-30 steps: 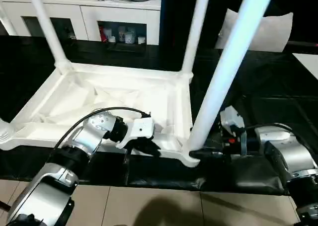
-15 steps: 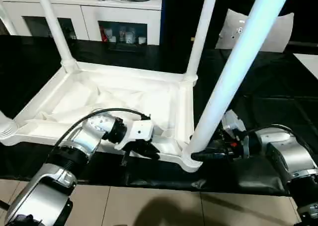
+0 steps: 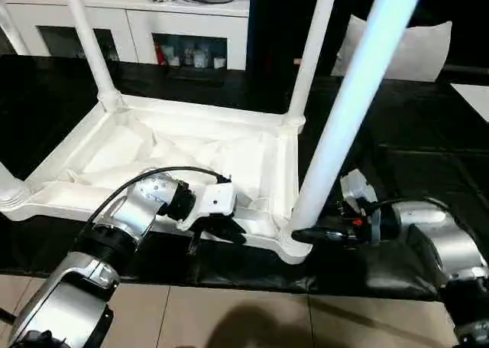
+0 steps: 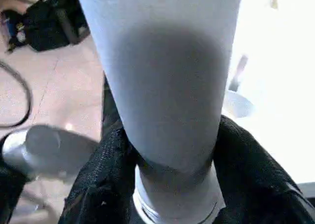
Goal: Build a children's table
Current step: Rotate leg to tighten
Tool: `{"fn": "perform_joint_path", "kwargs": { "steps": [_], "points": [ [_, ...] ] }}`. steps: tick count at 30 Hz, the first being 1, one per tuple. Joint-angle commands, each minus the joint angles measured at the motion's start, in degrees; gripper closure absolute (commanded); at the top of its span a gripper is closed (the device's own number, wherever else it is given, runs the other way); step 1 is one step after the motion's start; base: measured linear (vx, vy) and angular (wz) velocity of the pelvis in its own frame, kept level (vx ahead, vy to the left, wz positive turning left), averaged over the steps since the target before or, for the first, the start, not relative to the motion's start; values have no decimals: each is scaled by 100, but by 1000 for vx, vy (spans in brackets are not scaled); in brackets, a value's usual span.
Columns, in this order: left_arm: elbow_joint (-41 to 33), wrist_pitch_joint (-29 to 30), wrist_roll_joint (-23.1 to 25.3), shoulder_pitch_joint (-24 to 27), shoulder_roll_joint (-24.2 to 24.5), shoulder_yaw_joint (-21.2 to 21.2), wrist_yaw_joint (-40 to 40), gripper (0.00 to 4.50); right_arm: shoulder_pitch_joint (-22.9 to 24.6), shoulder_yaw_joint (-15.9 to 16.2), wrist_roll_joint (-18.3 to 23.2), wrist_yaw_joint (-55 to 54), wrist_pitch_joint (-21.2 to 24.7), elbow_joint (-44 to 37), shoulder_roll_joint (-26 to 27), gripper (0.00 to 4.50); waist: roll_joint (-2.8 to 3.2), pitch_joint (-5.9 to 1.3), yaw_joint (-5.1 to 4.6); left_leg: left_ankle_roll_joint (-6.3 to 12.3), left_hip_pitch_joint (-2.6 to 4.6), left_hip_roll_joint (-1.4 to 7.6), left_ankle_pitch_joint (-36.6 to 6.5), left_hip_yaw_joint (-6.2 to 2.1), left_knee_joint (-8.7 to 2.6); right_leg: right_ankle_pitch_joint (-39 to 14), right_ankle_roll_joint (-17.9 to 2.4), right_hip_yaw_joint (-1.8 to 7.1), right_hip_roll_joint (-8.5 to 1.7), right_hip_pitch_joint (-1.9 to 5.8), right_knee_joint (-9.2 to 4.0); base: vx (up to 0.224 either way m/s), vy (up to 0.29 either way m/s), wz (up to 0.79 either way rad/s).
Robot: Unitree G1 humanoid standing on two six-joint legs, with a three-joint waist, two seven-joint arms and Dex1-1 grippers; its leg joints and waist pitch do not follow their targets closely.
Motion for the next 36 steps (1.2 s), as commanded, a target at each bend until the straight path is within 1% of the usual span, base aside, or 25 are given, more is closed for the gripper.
{"fn": "perform_joint_path", "kwargs": {
  "steps": [1, 3, 5, 7, 8, 9, 10, 11, 12, 13, 15, 16, 18, 20, 22, 23, 24, 26, 28, 29, 30, 31, 32, 34, 36],
  "points": [
    [-70, 330, -93, -183, -227, 179, 571, 450, -5, 187, 38, -419, 338, -220, 265, 257, -34, -369, -56, 281, -22, 353, -92, -127, -388, -1968, 396, 471, -599, 390, -522, 0, 0, 0],
    [-7, 748, -159, -351, -490, 322, 943, 450, -132, 48, -1, -1402, 863, -357, 778, 257, -35, -364, -97, 204, -27, 319, -138, -119, -396, -2144, 453, 469, -590, 403, -548, 0, 0, 0],
    [48, 921, -179, -457, -641, 382, 1154, 450, -233, 3, -44, -1845, 1092, -395, 1049, 257, -28, -371, -181, 156, -44, 281, -213, -131, -385, -2238, 563, 431, -583, 419, -591, 0, 0, 0],
    [116, 1022, -161, -548, -741, 410, 1320, 450, -320, 1, -138, -2125, 1212, -361, 1215, 257, -11, -390, -237, 190, -64, 294, -154, -148, -381, -2059, 530, 443, -595, 435, -556, 0, 0, 0],
    [317, 1185, -63, -737, -935, 488, 1777, 450, -486, -30, -421, -2843, 1404, -199, 1545, 257, -23, -400, -277, 207, -70, 318, -34, -164, -379, -1853, 458, 462, -593, 429, -515, 0, 0, 0],
    [397, 1238, -18, -808, -1010, 521, 1988, 450, -549, -49, -521, -3119, 1467, -131, 1671, 257, -18, -415, -329, 185, -92, 325, 100, -185, -372, -1646, 347, 469, -605, 434, -463, 0, 0, 0],
    [397, 1238, -18, -808, -1010, 521, 1988, 450, -549, -49, -521, -3119, 1467, -131, 1671, 257, -26, -432, -336, 207, -105, 314, 171, -184, -362, -1550, 324, 478, -617, 452, -453, 0, 0, 0],
    [527, 1380, 68, -940, -1159, 602, 2443, 450, -678, -140, -684, -3829, 1629, -5, 1965, 257, -29, -441, -338, 264, -107, 310, 341, -171, -350, -1312, 240, 513, -618, 439, -407, 0, 0, 0],
    [545, 1405, 81, -960, -1186, 613, 2513, 450, -696, -156, -719, -3955, 1663, 9, 2015, 257, -18, -436, -344, 288, -106, 320, 418, -175, -354, -1212, 167, 516, -624, 427, -383, 0, 0, 0],
    [631, 1504, 138, -1049, -1302, 663, 2839, 450, -764, -254, -832, -4484, 1789, 74, 2235, 257, -19, -449, -347, 329, -104, 345, 566, -183, -348, -991, 62, 531, -633, 432, -342, 0, 0, 0],
    [692, 1572, 170, -1111, -1400, 711, 3077, 450, -793, -335, -868, -4780, 1801, 125, 2389, 257, -10, -454, -344, 417, -79, 366, 713, -181, -342, -711, -121, 557, -655, 420, -294, 0, 0, 0],
    [697, 1595, 172, -1121, -1424, 723, 3120, 450, -796, -343, -873, -4811, 1782, 139, 2412, 201, 0, -456, -327, 534, -73, 394, 840, -183, -333, -381, -297, 578, -674, 421, -234, 0, 0, 0],
    [694, 1583, 162, -1122, -1440, 739, 3155, 450, -796, -320, -916, -4829, 1731, 141, 2408, 187, -3, -453, -319, 574, -64, 395, 855, -179, -331, -318, -338, 582, -677, 416, -231, 0, 0, 0],
    [689, 1579, 156, -1113, -1464, 770, 3203, 450, -784, -278, -992, -4792, 1610, 120, 2401, 176, 22, -446, -308, 640, -54, 398, 786, -168, -331, -235, -469, 591, -690, 424, -218, 0, 0, 0],
    [631, 1496, 185, -992, -1371, 735, 3059, 450, -710, -272, -1030, -4634, 1384, 15, 2300, 145, 12, -442, -301, 635, -58, 388, 719, -161, -336, -314, -459, 594, -691, 437, -228, 0, 0, 0],
    [606, 1419, 199, -940, -1319, 701, 2967, 450, -686, -304, -1022, -4626, 1351, -9, 2255, 140, -5, -436, -300, 643, -59, 387, 663, -157, -339, -379, -434, 592, -688, 439, -243, 0, 0, 0],
    [606, 1419, 199, -940, -1319, 701, 2967, 450, -686, -304, -1022, -4626, 1351, -9, 2255, 136, 2, -434, -295, 642, -67, 379, 626, -156, -339, -430, -416, 590, -692, 445, -249, 0, 0, 0],
    [438, 911, 267, -706, -1032, 520, 2515, 450, -583, -396, -913, -4291, 1213, -86, 1930, 112, 1, -429, -295, 646, -89, 371, 546, -163, -347, -538, -312, 583, -685, 466, -263, 0, 0, 0],
    [392, 935, 268, -650, -953, 496, 2391, 450, -556, -457, -830, -4133, 1223, -126, 1835, 93, 9, -428, -317, 667, -67, 401, 515, -166, -348, -521, -304, 588, -669, 442, -261, 0, 0, 0],
    [349, 830, 252, -600, -872, 470, 2228, 450, -513, -459, -765, -3873, 1156, -170, 1710, 86, -19, -422, -324, 651, -65, 396, 471, -157, -348, -564, -320, 593, -675, 440, -269, 0, 0, 0],
    [349, 830, 252, -600, -872, 470, 2228, 450, -513, -459, -765, -3873, 1156, -170, 1710, 74, -12, -423, -306, 627, -66, 382, 451, -159, -349, -613, -300, 588, -676, 453, -269, 0, 0, 0],
    [287, 586, 196, -476, -660, 413, 1791, 450, -372, -255, -772, -3041, 792, -256, 1239, 61, -2, -413, -292, 614, -68, 364, 404, -149, -351, -726, -251, 583, -673, 456, -296, 0, 0, 0],
    [287, 586, 196, -476, -660, 413, 1791, 450, -372, -255, -772, -3041, 792, -256, 1239, 52, -2, -410, -275, 622, -75, 354, 289, -133, -344, -810, -171, 587, -670, 464, -314, 0, 0, 0],
    [231, 370, 148, -383, -501, 351, 1433, 450, -276, -84, -833, -2484, 441, -269, 881, 47, -6, -405, -273, 634, -88, 355, 237, -137, -352, -881, -111, 571, -646, 458, -321, 0, 0, 0],
    [182, 217, 114, -316, -385, 294, 1135, 450, -249, -63, -798, -2200, 248, -233, 700, 40, -15, -396, -269, 604, -88, 345, 135, -132, -354, -1060, -29, 562, -643, 455, -349, 0, 0, 0]
  ]
}}
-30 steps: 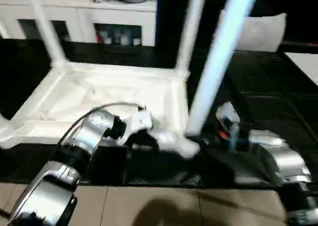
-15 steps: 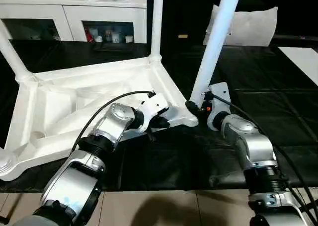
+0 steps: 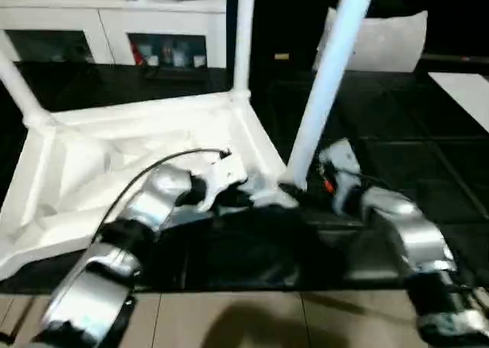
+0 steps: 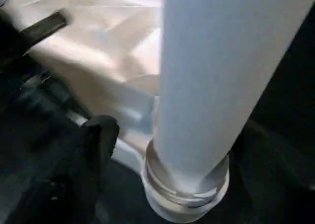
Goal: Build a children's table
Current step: Rotate leg to tighten
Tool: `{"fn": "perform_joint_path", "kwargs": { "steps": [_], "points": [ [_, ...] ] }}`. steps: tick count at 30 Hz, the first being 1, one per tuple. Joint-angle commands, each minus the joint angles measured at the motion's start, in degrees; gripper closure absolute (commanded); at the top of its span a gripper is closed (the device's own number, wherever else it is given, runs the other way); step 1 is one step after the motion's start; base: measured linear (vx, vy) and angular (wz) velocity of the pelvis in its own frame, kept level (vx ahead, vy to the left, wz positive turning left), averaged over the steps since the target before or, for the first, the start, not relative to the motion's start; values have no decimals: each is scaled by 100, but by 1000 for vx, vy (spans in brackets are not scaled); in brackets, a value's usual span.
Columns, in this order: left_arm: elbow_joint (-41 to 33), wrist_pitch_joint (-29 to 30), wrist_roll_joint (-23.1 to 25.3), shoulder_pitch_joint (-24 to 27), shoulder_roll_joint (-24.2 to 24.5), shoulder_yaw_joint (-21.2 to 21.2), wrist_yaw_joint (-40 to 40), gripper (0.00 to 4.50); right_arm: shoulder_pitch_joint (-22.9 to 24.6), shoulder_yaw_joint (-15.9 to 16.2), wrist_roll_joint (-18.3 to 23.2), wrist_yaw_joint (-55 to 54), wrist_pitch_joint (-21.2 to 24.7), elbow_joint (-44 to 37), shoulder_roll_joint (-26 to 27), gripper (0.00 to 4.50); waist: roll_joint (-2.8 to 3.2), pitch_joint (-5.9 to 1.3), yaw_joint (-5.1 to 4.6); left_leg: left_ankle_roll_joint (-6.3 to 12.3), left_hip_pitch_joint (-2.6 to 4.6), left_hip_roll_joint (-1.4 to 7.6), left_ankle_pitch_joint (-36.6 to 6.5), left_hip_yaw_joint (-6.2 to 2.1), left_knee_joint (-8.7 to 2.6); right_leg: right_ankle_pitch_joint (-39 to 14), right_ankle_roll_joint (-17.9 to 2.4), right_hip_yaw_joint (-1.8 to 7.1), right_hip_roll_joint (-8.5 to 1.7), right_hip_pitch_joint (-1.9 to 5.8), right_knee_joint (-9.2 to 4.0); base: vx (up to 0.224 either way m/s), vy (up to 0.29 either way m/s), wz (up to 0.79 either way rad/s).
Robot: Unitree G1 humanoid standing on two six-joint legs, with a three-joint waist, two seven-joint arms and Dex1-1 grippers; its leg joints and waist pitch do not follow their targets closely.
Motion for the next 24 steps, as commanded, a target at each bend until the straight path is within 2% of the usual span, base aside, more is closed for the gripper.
{"fn": "perform_joint_path", "kwargs": {
  "steps": [1, 4, 7, 11, 14, 16, 17, 24],
  "points": [
    [-322, -457, -112, -3, 118, -208, -635, 450, -3, 154, 137, 707, -390, 5, -206, 40, -24, -396, 36, 584, -77, 327, 92, -126, -332, -1143, 54, 552, -631, 496, -405, 0, 0, 0],
    [-462, -606, -180, 95, 267, -296, -1054, 450, 30, 234, 171, 1277, -747, 115, -471, 40, -6, -401, 68, 603, -56, 369, 81, -137, -332, -1181, 67, 552, -626, 465, -395, 0, 0, 0],
    [-540, -672, -226, 141, 334, -333, -1267, 450, 29, 229, 310, 1638, -945, 191, -563, 40, -10, -404, 137, 610, -36, 404, 163, -138, -333, -1052, -78, 561, -640, 444, -363, 0, 0, 0],
    [-655, -847, -188, 208, 474, -433, -1508, 450, 3, 200, 616, 2238, -919, 323, -657, 55, -7, -414, 198, 629, -56, 416, 214, -141, -327, -946, -139, 561, -646, 462, -336, 0, 0, 0],
    [-844, -843, -228, 282, 552, -483, -1698, 450, -20, 278, 774, 2694, -889, 420, -755, 76, -20, -417, 233, 607, -63, 395, 201, -126, -320, -1034, -71, 554, -637, 466, -347, 0, 0, 0],
    [-882, -850, -226, 294, 566, -496, -1727, 450, -22, 325, 757, 2761, -926, 454, -785, 106, -19, -418, 257, 587, -57, 391, 210, -121, -321, -1099, -43, 551, -630, 461, -357, 0, 0, 0],
    [-912, -855, -221, 304, 579, -507, -1746, 450, -22, 355, 746, 2806, -933, 476, -802, 106, -26, -416, 270, 579, -63, 381, 228, -118, -319, -1113, -13, 550, -620, 462, -357, 0, 0, 0],
    [-1023, -868, -232, 339, 636, -545, -1836, 450, -19, 432, 835, 3158, -830, 561, -873, 170, -29, -419, 280, 561, -66, 377, 233, -123, -317, -1181, 90, 536, -605, 455, -369, 0, 0, 0]
  ]
}}
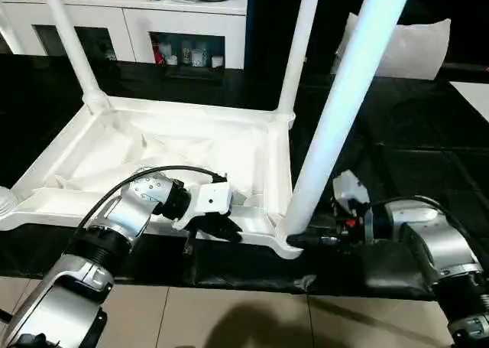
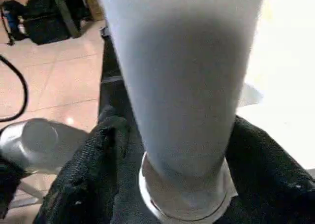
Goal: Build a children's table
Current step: Rotate leg to tighten
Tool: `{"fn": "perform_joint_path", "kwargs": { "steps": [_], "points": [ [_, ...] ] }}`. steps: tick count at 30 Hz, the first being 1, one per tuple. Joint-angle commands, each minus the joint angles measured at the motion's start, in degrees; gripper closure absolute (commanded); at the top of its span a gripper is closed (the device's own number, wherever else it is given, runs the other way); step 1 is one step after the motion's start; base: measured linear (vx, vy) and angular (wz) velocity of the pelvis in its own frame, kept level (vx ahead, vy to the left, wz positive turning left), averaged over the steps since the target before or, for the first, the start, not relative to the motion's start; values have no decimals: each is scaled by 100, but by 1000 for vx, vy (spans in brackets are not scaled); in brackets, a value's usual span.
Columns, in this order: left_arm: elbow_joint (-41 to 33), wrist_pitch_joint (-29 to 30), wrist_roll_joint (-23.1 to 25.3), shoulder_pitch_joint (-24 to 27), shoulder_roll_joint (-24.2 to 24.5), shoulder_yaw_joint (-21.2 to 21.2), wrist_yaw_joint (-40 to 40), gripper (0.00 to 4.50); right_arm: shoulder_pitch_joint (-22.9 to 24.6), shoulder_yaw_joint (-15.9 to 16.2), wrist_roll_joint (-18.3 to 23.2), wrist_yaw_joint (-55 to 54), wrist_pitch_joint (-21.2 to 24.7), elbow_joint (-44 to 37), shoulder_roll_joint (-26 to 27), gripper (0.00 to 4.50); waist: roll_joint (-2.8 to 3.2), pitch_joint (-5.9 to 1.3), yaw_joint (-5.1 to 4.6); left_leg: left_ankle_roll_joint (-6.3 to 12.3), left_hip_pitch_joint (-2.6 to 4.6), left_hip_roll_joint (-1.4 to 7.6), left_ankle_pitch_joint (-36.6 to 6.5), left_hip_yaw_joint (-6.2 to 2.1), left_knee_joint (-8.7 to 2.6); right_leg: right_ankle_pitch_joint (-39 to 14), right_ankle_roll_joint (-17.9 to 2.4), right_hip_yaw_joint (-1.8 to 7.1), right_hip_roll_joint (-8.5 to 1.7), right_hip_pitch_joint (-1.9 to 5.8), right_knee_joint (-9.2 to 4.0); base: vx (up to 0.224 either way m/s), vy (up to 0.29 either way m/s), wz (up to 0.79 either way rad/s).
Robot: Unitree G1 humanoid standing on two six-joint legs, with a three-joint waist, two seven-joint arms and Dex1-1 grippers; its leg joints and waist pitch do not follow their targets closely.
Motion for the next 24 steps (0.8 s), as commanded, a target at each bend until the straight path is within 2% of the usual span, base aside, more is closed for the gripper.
{"fn": "perform_joint_path", "kwargs": {
  "steps": [1, 3, 6, 11, 18, 19, 20, 21, 23, 24],
  "points": [
    [-251, -134, -14, -34, 0, -96, -149, 450, -46, 2, 62, 149, 21, 34, -77, 187, -30, -419, -22, 557, -65, 371, 221, -122, -330, -1214, 106, 536, -605, 453, -379, 0, 0, 0],
    [-269, -125, -2, -30, 8, -99, -160, 450, -56, 8, 85, 208, 51, 59, -87, 187, -18, -416, -17, 533, -68, 363, 190, -120, -335, -1282, 135, 529, -605, 456, -393, 0, 0, 0],
    [-282, -116, 0, -25, 12, -108, -164, 450, -61, 12, 94, 232, 62, 68, -88, 224, -21, -410, -21, 496, -66, 350, 121, -114, -338, -1413, 213, 516, -586, 453, -423, 0, 0, 0],
    [-257, -93, 52, -30, 28, -152, -132, 450, -40, 65, 115, 250, 75, 42, -64, 248, -26, -417, -21, 485, -68, 348, 138, -118, -335, -1394, 248, 515, -585, 456, -417, 0, 0, 0],
    [-225, 228, 83, -64, -19, -77, 49, 450, 62, 52, 244, 100, 365, -190, 55, 255, -34, -412, -27, 473, -62, 348, 147, -121, -339, -1412, 310, 506, -572, 453, -426, 0, 0, 0],
    [-203, 600, 41, -118, -131, 3, 231, 450, 106, 16, 285, -218, 681, -351, 172, 255, -33, -407, -35, 455, -58, 348, 129, -115, -343, -1467, 333, 508, -574, 452, -444, 0, 0, 0],
    [-199, 635, 39, -127, -144, 11, 254, 450, 104, 14, 273, -275, 717, -359, 189, 255, -31, -400, -35, 420, -54, 344, 114, -123, -349, -1539, 341, 499, -585, 450, -458, 0, 0, 0],
    [-164, 878, 30, -195, -235, 65, 415, 450, 87, -2, 181, -686, 971, -405, 311, 255, -35, -389, -59, 397, -51, 345, 80, -114, -358, -1617, 342, 498, -575, 445, -477, 0, 0, 0],
    [-58, 1147, 18, -318, -410, 169, 737, 450, 23, -72, -66, -1476, 1115, -378, 586, 255, -39, -372, -90, 252, -22, 289, -65, -107, -363, -2010, 484, 465, -567, 425, -559, 0, 0, 0],
    [4, 1253, 17, -378, -509, 218, 918, 450, -16, -115, -172, -1841, 1173, -365, 729, 255, -39, -376, -110, 191, -41, 263, -123, -107, -361, -2153, 567, 445, -566, 449, -575, 0, 0, 0]
  ]
}}
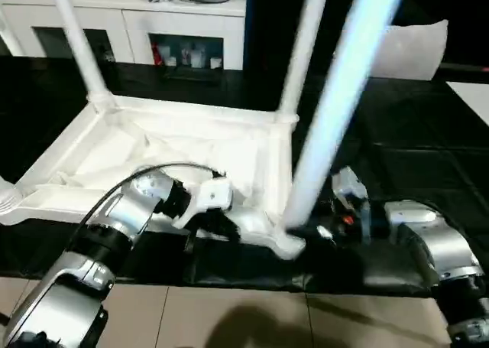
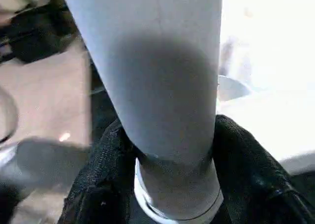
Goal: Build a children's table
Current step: Rotate leg to tighten
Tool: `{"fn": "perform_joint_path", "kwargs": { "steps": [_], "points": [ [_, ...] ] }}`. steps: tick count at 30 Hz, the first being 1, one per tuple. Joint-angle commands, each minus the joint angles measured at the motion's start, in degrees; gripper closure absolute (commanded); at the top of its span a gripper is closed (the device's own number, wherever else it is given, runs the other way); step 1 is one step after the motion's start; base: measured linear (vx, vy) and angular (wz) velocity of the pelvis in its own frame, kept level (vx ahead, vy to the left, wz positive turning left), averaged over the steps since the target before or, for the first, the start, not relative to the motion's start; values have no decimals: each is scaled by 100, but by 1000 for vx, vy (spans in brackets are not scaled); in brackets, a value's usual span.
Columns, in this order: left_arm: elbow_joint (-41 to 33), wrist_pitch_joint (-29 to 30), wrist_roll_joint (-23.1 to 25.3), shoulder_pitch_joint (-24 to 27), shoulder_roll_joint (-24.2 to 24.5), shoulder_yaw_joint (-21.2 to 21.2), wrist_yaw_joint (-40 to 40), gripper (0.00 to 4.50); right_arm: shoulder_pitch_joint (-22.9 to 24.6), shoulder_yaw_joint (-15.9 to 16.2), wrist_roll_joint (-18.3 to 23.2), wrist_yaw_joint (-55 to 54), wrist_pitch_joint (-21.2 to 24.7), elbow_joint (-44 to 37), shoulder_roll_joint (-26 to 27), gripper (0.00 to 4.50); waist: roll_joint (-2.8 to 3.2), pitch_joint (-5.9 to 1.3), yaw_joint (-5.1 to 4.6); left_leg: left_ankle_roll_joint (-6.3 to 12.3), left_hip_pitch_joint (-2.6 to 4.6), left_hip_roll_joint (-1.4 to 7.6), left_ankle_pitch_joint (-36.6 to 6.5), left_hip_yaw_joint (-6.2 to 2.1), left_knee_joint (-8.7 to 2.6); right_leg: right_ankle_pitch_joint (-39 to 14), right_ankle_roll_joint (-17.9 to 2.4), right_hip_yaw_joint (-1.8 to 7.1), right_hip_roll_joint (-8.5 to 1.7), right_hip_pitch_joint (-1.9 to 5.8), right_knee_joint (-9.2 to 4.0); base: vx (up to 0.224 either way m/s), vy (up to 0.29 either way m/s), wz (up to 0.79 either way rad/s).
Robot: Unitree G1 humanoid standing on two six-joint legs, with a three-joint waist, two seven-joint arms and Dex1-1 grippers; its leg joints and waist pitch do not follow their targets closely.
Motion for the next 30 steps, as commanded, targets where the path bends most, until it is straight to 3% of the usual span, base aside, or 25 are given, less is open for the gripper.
{"fn": "perform_joint_path", "kwargs": {
  "steps": [1, 2, 4, 6, 10, 13, 14, 16, 18, 24, 30],
  "points": [
    [66, 354, -86, -321, -516, 183, 752, 450, -175, 73, -317, -1119, 342, -26, 482, 255, -33, -372, -44, 221, -48, 259, -178, -103, -364, -2212, 590, 437, -556, 416, -598, 0, 0, 0],
    [125, 439, -84, -378, -610, 229, 930, 450, -217, 48, -401, -1398, 411, -12, 592, 255, -29, -364, -108, 170, -45, 273, -211, -120, -368, -2239, 604, 417, -548, 407, -611, 0, 0, 0],
    [201, 578, -76, -454, -735, 285, 1171, 450, -280, -1, -484, -1787, 585, -7, 755, 255, -13, -396, -180, 159, -67, 301, -188, -155, -371, -2105, 576, 413, -582, 461, -591, 0, 0, 0],
    [311, 735, -34, -550, -894, 346, 1511, 450, -377, -78, -607, -2322, 807, -1, 976, 257, -15, -411, -247, 255, -73, 332, 34, -166, -363, -1637, 347, 480, -604, 428, -526, 0, 0, 0],
    [722, 1030, 76, -863, -1351, 587, 2681, 450, -688, -339, -892, -3871, 1266, 35, 1673, 257, -29, -444, -263, 372, -90, 307, 401, -158, -343, -1180, 100, 520, -613, 442, -430, 0, 0, 0],
    [859, 1104, 115, -998, -1565, 716, 3110, 450, -877, -586, -911, -4504, 1286, 189, 2012, 257, -8, -449, -247, 470, -80, 346, 606, -163, -342, -866, -46, 548, -639, 433, -369, 0, 0, 0],
    [853, 1112, 128, -1009, -1592, 717, 3151, 450, -910, -623, -925, -4619, 1253, 222, 2043, 223, -2, -453, -242, 510, -74, 368, 642, -170, -343, -750, -132, 558, -654, 434, -343, 0, 0, 0],
    [811, 1127, 100, -989, -1624, 740, 3185, 450, -940, -627, -975, -4704, 1150, 262, 2051, 203, -5, -458, -244, 601, -78, 385, 759, -172, -332, -433, -297, 580, -673, 442, -281, 0, 0, 0],
    [808, 1092, 113, -972, -1592, 716, 3156, 450, -927, -517, -1064, -4589, 1027, 257, 1980, 187, -13, -455, -244, 653, -88, 368, 764, -159, -325, -348, -338, 583, -673, 449, -278, 0, 0, 0],
    [766, 901, 128, -891, -1425, 637, 2894, 450, -786, -453, -1072, -4315, 811, 133, 1862, 142, -9, -446, -242, 732, -84, 376, 696, -163, -328, -482, -271, 573, -670, 453, -291, 0, 0, 0],
    [635, 526, 100, -695, -1116, 470, 2191, 450, -536, -489, -838, -3505, 309, 46, 1413, 87, 1, -444, -234, 758, -84, 363, 585, -154, -323, -467, -269, 573, -665, 466, -306, 0, 0, 0]
  ]
}}
